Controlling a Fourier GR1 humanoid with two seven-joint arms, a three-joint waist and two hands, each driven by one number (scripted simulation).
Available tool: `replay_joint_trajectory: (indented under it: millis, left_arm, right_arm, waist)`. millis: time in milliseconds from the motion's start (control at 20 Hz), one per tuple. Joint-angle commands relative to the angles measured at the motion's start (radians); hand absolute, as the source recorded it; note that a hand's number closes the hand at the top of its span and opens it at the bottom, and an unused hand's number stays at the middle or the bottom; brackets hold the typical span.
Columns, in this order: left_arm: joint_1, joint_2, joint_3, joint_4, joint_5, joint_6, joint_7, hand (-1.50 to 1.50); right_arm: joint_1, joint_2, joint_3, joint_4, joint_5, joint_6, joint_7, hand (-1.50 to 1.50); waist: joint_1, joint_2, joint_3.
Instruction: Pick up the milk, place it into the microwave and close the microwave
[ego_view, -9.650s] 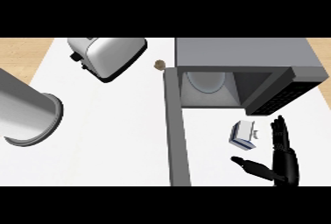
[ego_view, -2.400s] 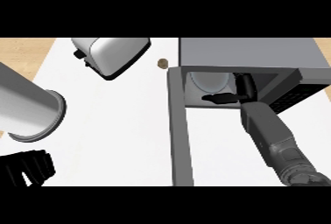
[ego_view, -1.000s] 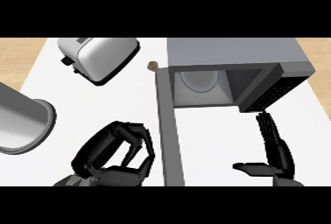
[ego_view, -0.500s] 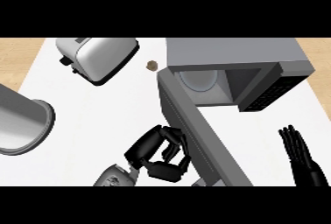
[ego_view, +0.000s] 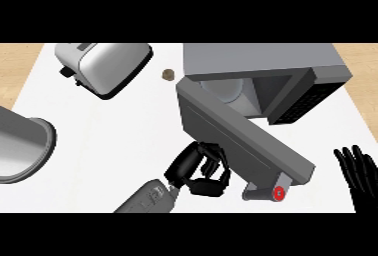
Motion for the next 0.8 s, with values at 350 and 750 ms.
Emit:
replay_joint_trajectory:
  millis: [350, 750]
  left_arm:
    - [-0.127, -0.004, -0.207, 0.118, 0.313, 0.154, -0.092, 1.50]
    - [-0.240, -0.004, -0.188, 0.076, 0.480, 0.317, -0.103, 1.50]
  right_arm:
    - [0.024, -0.020, 0.048, -0.221, -0.094, 0.056, 0.149, -1.50]
    - [-0.020, -0.097, 0.031, -0.283, -0.138, 0.094, 0.226, -1.50]
  waist:
    - [-0.062, 0.018, -0.002]
    - [-0.106, 0.025, -0.003]
